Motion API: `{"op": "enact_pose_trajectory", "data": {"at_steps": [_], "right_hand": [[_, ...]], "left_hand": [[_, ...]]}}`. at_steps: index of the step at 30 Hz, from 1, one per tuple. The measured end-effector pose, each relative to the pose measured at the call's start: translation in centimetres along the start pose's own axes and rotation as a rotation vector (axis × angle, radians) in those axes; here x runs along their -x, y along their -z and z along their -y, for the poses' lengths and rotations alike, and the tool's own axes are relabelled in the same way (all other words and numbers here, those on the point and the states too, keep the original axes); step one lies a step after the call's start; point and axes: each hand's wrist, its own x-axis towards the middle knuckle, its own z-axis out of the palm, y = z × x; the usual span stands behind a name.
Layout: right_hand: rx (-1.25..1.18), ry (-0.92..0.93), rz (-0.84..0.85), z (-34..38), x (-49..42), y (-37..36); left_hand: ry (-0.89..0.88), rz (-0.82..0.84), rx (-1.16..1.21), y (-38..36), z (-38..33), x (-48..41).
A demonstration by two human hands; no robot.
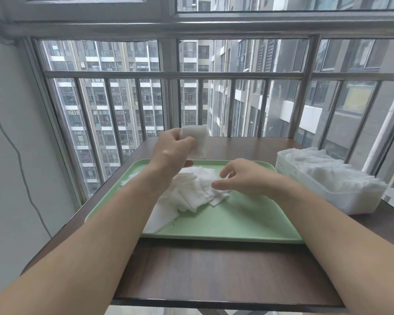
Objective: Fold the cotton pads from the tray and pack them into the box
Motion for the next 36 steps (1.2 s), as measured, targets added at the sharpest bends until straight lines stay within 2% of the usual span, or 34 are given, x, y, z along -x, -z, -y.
{"op": "enact_pose_trajectory", "data": {"at_steps": [4, 10, 16, 20, 24, 26, 29, 36], "right_hand": [[-0.091, 0.032, 0.037, 0.5, 0.5, 0.0], [-0.351, 0.071, -0.067, 0.5, 0.7, 1.3], [-0.368, 0.062, -0.064, 0.1, 0.6, 1.4], [-0.666, 0.141, -0.098, 0.2, 0.7, 2.2], [-0.983, 0.217, 0.047, 0.5, 0.8, 2.4], [-1.012, 0.238, 0.076, 0.6, 0.8, 2.3], [-1.003, 0.25, 0.002, 0.7, 0.8, 2.2], [-0.901, 0.238, -0.154, 0.9, 0.9, 2.1]], "left_hand": [[-0.001, 0.002, -0.003, 0.0, 0.0, 0.0], [0.001, 0.002, -0.001, 0.1, 0.1, -0.1], [-0.005, 0.011, -0.034, 0.0, 0.2, 0.0], [0.031, 0.047, -0.051, 0.2, 0.5, 0.0], [0.021, 0.155, -0.044, 0.1, 0.5, 0.2], [-0.029, 0.256, -0.056, -0.2, 0.5, 0.4], [-0.08, 0.34, -0.037, -0.5, 0.4, 0.8], [-0.095, 0.377, -0.017, -0.6, 0.2, 1.0]]}}
